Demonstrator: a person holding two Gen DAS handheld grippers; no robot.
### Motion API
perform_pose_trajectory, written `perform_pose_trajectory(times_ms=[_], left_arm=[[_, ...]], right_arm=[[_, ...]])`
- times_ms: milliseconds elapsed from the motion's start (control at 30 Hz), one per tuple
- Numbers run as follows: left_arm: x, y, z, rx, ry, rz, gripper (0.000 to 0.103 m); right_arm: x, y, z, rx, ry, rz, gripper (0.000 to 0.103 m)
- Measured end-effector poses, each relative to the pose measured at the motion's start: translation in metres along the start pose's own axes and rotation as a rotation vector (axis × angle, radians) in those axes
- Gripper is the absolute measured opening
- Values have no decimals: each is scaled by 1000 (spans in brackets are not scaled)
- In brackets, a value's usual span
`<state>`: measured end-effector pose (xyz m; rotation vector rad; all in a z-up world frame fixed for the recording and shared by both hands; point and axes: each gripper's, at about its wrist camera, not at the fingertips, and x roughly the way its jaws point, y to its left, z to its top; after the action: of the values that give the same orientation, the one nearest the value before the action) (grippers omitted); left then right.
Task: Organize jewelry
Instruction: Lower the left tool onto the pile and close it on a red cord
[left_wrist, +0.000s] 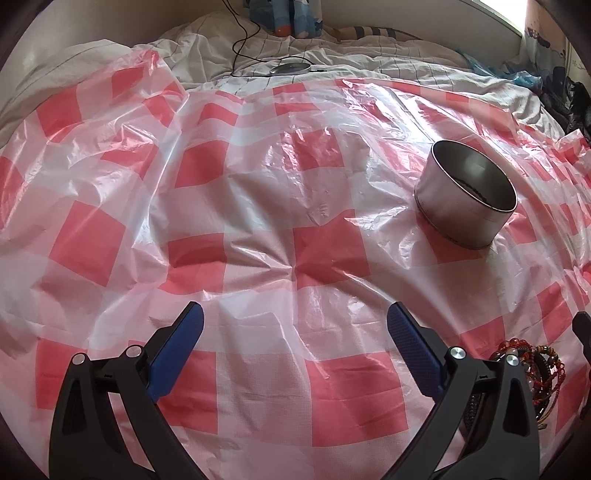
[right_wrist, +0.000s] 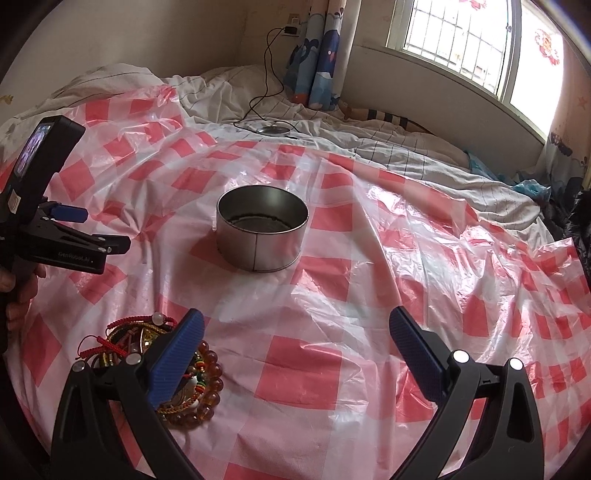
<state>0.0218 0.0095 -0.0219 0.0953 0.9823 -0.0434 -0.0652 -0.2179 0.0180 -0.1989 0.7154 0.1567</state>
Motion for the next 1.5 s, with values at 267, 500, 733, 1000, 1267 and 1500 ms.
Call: perform_pose_trajectory(times_ms=[267,500,733,1000,1267,1500], left_arm=[[0,-2,-1,6,1,-20,96],[-12,-20,-6,64,-28,-220,96],[-25,-47,-10,157,-62,-322,96],[-33,-73,-20,258,-57,-411,96],[-34,-76,-25,275,-39,-455,91],[-25,-77,-29,270,41,-558,45]], right_arm=[[2,2,-1,-3,12,12,96],[5,-11,-2,50,29,-26,96],[8,-33,-3,146,46,-18,96],[8,-35,-5,151,54,-17,96],[8,-38,-5,167,54,-19,96],[7,-46,-6,200,52,-16,96]])
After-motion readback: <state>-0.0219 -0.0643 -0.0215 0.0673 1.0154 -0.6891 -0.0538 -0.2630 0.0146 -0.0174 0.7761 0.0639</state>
